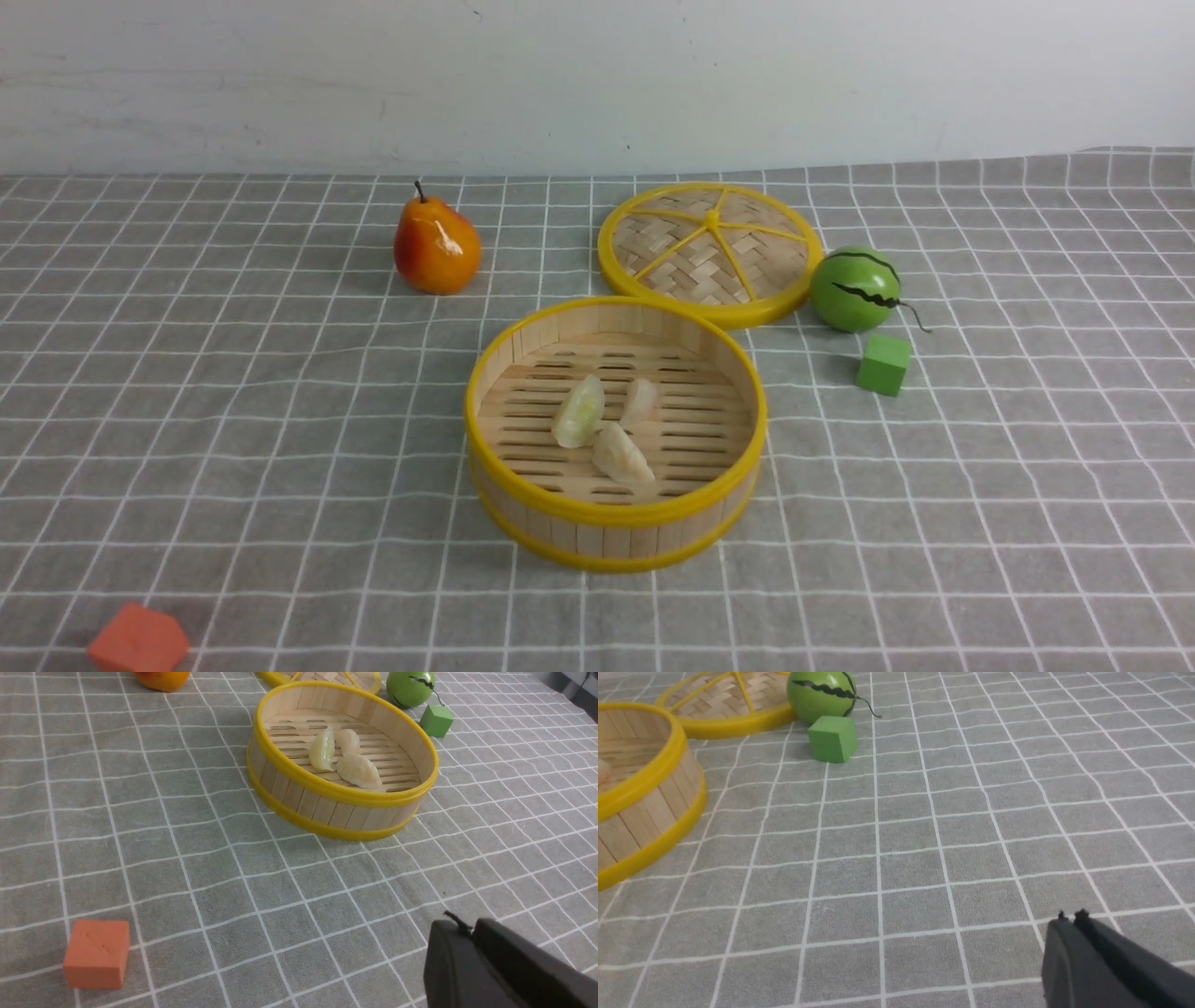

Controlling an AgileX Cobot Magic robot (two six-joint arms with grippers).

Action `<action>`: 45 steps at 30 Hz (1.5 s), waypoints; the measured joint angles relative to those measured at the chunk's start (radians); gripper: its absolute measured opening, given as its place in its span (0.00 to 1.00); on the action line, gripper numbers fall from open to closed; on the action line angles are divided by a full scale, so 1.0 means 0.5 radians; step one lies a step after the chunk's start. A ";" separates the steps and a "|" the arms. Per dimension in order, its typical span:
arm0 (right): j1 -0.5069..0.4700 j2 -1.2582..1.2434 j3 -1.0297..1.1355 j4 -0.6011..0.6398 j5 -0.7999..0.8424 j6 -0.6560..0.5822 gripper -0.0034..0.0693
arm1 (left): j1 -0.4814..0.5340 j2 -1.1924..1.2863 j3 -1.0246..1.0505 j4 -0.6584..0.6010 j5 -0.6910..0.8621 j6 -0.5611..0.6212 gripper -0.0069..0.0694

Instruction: Put the dumplings into the steamer on the table with the grey tablecloth.

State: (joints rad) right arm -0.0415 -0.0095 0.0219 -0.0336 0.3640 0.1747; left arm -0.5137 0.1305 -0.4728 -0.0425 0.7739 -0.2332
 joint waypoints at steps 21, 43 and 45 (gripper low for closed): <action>0.000 0.000 -0.006 0.006 0.030 0.000 0.05 | 0.000 0.000 0.000 0.000 0.000 0.000 0.18; 0.000 0.000 -0.006 0.006 0.030 0.000 0.08 | 0.015 0.000 0.212 0.024 -0.519 0.000 0.08; 0.000 0.000 -0.006 0.006 0.030 0.000 0.09 | 0.113 0.000 0.356 0.065 -0.774 0.000 0.07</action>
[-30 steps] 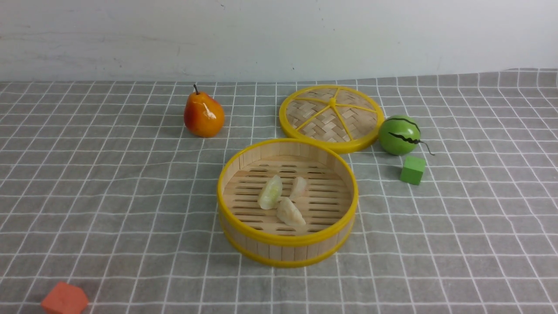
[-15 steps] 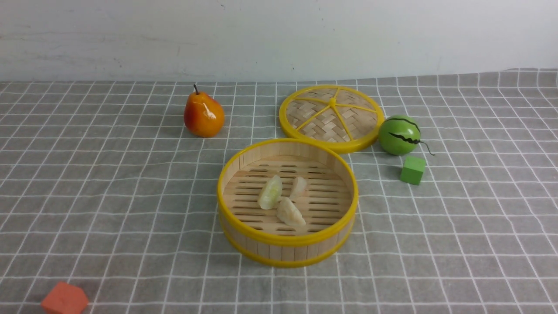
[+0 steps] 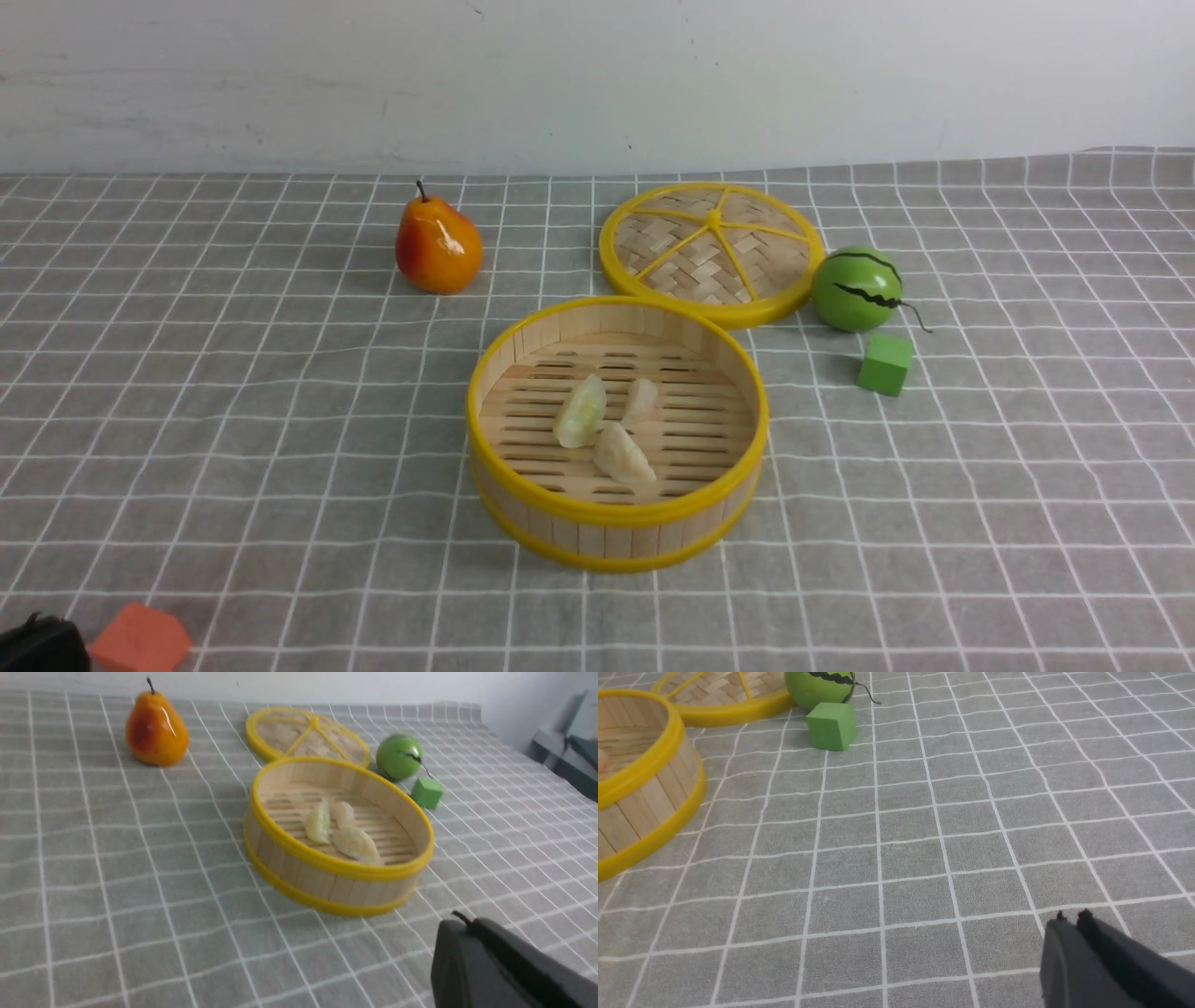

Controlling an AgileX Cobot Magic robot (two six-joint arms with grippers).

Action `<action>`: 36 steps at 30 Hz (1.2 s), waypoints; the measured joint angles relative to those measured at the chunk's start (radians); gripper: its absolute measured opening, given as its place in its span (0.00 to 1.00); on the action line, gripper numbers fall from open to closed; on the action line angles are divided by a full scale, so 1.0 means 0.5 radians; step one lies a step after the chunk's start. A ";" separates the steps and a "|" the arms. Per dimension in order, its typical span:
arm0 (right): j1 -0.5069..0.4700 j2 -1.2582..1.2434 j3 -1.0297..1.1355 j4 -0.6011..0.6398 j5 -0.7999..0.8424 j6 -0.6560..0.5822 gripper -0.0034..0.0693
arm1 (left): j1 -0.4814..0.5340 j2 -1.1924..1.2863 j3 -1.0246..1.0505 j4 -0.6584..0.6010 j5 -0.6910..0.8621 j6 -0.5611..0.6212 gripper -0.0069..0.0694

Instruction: Put the dumplings into the steamer on the table with the grey tablecloth.

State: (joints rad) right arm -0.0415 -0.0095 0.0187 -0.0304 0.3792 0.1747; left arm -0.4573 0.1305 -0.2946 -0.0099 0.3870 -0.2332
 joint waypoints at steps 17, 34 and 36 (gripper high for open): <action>0.000 0.000 0.000 0.000 0.000 0.000 0.12 | 0.887 -0.279 0.639 0.001 -0.267 0.000 0.07; 0.000 0.000 0.000 0.000 0.000 0.000 0.14 | 0.901 -0.281 0.651 0.006 -0.017 0.000 0.07; 0.000 0.000 0.000 0.000 0.000 0.000 0.14 | 0.901 -0.281 0.651 0.006 -0.014 0.000 0.07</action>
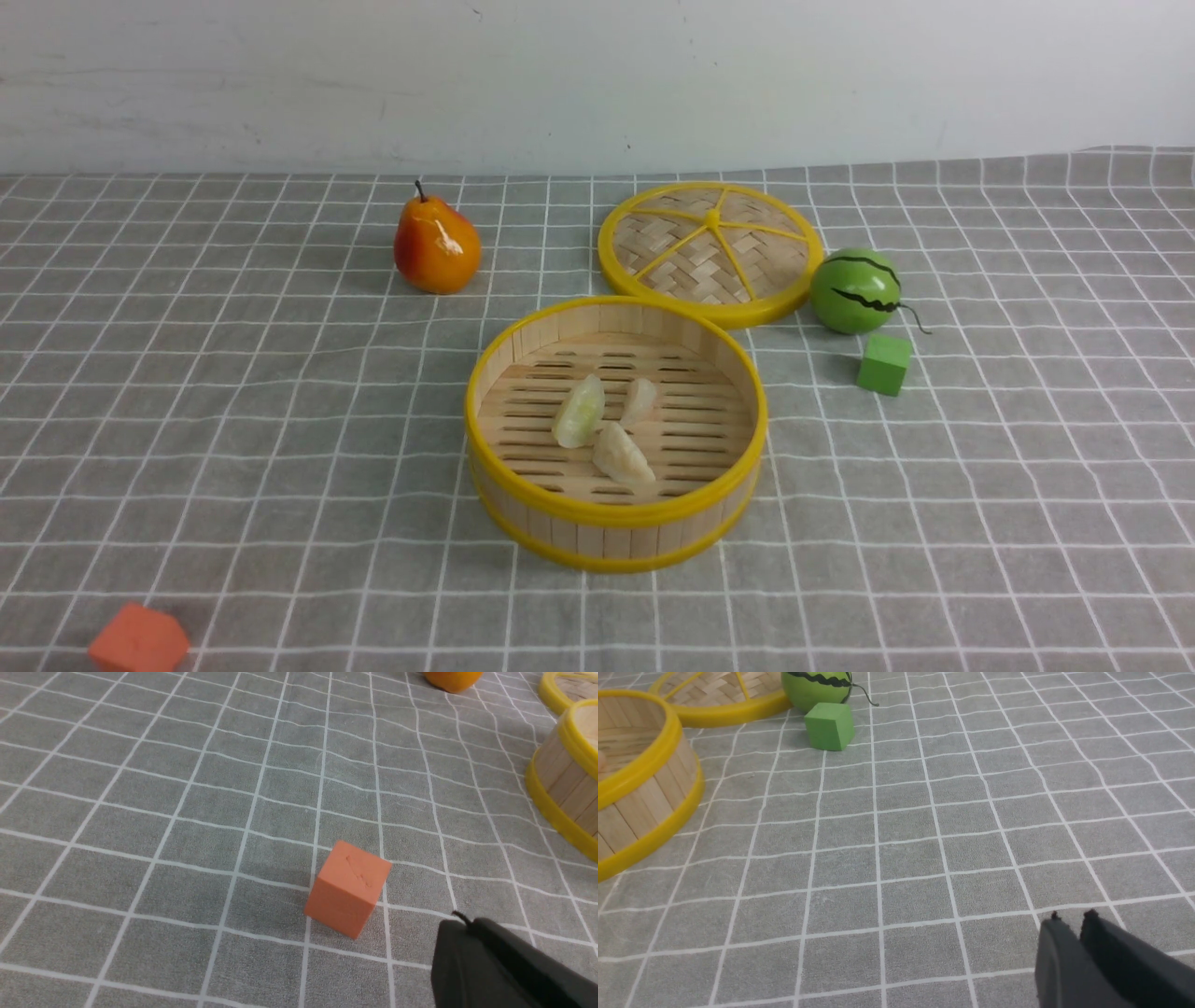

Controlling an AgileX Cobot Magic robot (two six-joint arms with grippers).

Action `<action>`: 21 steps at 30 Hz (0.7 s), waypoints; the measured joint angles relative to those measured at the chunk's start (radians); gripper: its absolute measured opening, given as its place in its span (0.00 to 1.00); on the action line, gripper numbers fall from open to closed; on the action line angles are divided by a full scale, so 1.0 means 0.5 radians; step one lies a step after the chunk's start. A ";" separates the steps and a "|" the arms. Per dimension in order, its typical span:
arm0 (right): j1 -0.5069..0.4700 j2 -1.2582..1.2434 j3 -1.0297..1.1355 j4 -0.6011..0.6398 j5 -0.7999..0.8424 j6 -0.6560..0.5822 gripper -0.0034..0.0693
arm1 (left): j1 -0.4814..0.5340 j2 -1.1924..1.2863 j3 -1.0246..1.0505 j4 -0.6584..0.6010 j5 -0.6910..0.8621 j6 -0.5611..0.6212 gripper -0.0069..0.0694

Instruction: Put the dumplings into the steamer on the table with the grey tablecloth.

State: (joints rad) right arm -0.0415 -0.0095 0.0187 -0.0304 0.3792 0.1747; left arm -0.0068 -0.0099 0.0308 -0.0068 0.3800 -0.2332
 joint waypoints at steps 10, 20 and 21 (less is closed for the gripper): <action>0.000 0.000 0.000 0.000 0.000 -0.002 0.15 | 0.000 0.000 0.000 0.000 0.009 0.000 0.07; 0.000 0.000 0.000 0.000 0.000 -0.002 0.17 | 0.000 0.000 0.000 0.000 0.009 0.000 0.07; 0.000 0.000 0.000 0.000 0.000 -0.002 0.17 | 0.000 0.000 0.000 0.000 0.009 0.000 0.07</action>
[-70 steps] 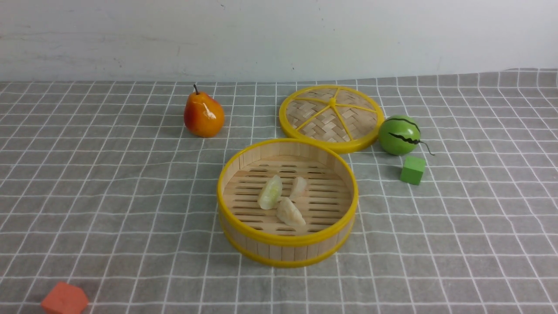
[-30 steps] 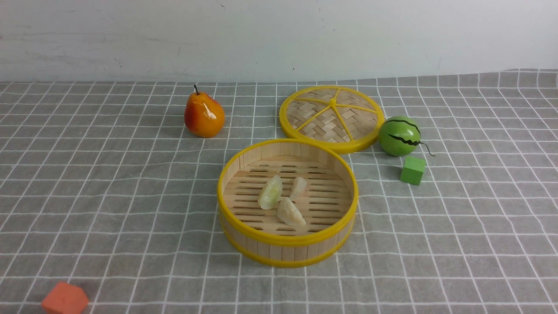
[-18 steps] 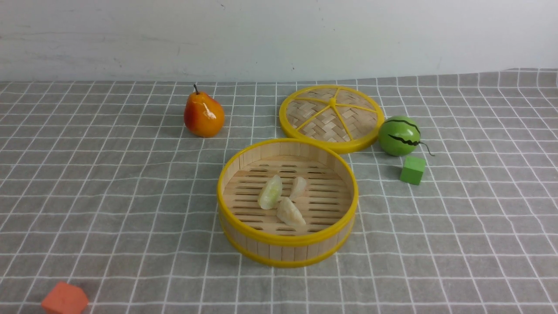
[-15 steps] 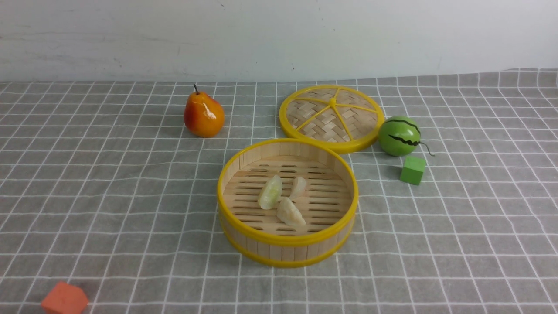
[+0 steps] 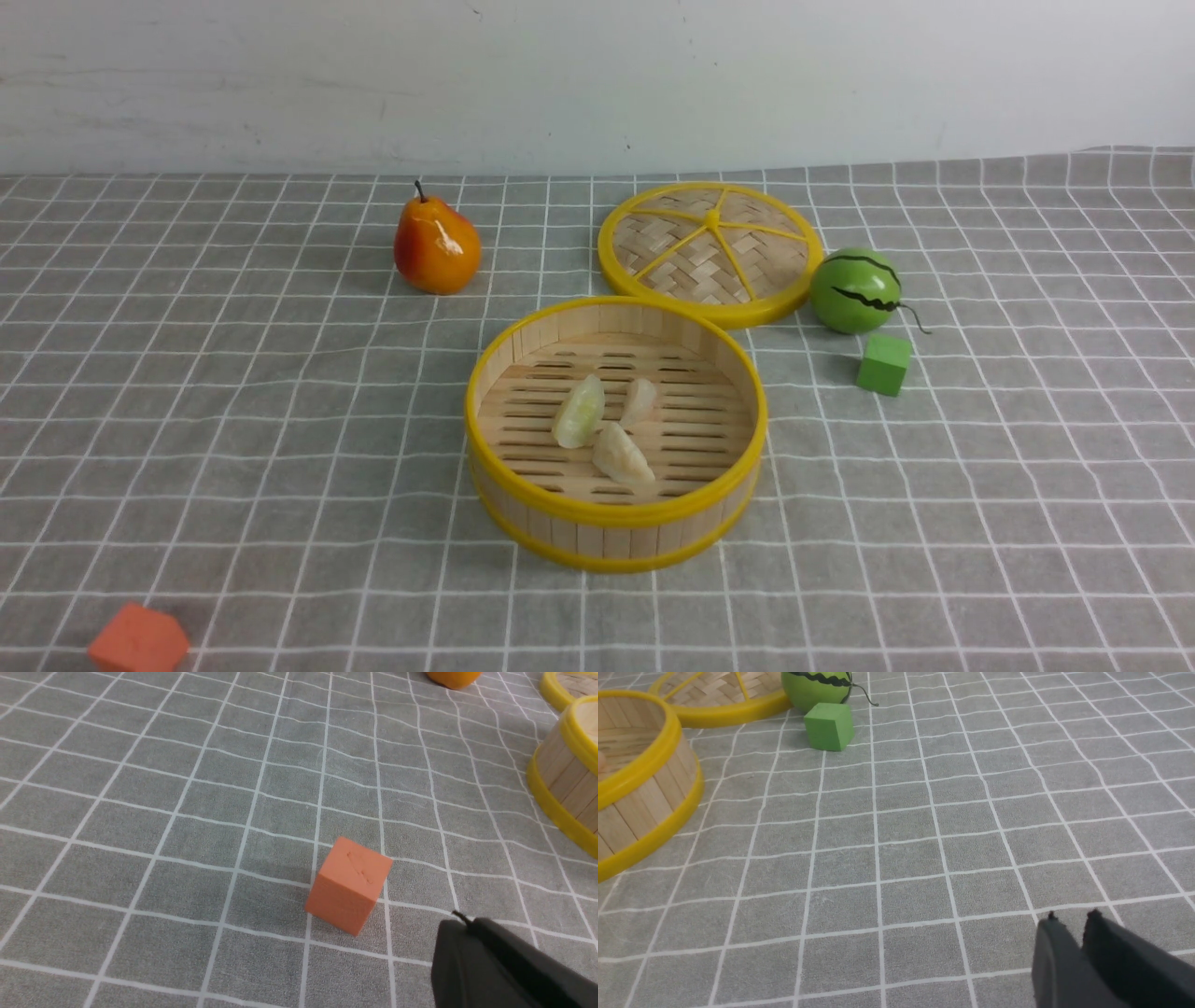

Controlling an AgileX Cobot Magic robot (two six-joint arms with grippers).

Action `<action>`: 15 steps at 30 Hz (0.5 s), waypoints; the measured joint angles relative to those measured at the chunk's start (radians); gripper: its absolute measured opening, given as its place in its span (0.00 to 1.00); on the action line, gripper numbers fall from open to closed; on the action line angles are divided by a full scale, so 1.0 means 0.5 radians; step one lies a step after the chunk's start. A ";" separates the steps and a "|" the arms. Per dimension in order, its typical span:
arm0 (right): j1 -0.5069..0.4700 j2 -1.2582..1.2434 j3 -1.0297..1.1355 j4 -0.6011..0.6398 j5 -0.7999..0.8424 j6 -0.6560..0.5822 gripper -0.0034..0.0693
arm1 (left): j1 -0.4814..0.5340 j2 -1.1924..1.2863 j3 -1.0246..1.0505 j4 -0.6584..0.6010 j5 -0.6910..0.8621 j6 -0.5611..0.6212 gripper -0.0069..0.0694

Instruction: Put the dumplings into the steamer on the table with the grey tablecloth.

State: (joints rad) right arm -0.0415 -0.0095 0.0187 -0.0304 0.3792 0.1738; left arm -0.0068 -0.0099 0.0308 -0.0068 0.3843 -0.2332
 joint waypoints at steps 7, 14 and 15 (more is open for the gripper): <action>0.000 -0.002 0.000 0.000 0.000 0.000 0.18 | 0.000 0.000 0.000 0.001 0.000 0.000 0.07; 0.000 -0.002 0.000 0.000 0.000 0.000 0.18 | 0.000 0.000 0.000 0.001 0.000 0.000 0.08; 0.000 -0.002 0.000 0.000 0.000 0.000 0.19 | 0.000 0.000 0.000 0.001 0.000 0.000 0.08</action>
State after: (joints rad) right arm -0.0415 -0.0106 0.0187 -0.0304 0.3792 0.1738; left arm -0.0068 -0.0099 0.0308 -0.0064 0.3843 -0.2332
